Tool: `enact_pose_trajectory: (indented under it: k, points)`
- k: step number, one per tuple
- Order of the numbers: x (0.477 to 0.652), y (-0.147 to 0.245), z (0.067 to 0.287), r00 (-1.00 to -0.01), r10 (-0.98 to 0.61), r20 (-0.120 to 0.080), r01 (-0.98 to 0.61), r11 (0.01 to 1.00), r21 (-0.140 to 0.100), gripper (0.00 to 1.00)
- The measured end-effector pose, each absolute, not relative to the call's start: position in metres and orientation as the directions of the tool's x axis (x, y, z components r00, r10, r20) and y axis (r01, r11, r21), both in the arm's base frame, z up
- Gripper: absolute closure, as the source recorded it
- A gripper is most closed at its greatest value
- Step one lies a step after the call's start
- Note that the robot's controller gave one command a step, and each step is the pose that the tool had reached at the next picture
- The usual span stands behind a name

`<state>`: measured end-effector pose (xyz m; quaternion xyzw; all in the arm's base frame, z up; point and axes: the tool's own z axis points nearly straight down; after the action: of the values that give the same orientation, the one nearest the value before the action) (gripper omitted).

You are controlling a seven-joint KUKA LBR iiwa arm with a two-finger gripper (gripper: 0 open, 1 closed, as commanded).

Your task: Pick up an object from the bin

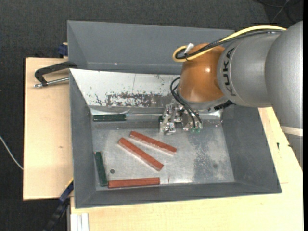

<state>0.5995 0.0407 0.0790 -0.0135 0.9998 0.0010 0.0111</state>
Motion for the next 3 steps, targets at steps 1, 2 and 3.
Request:
enact_pose_trajectory:
  k: [1,2,3]
  points:
    - [0.59,0.033,0.117,-0.999,-0.045,-0.001,-0.045,0.999,0.001,1.0]
    - [0.585,0.03,0.178,-1.0,-0.025,-0.003,-0.025,1.0,0.001,1.0]
    - [0.585,0.031,0.232,-1.0,-0.021,-0.008,-0.021,1.0,0.001,1.0]
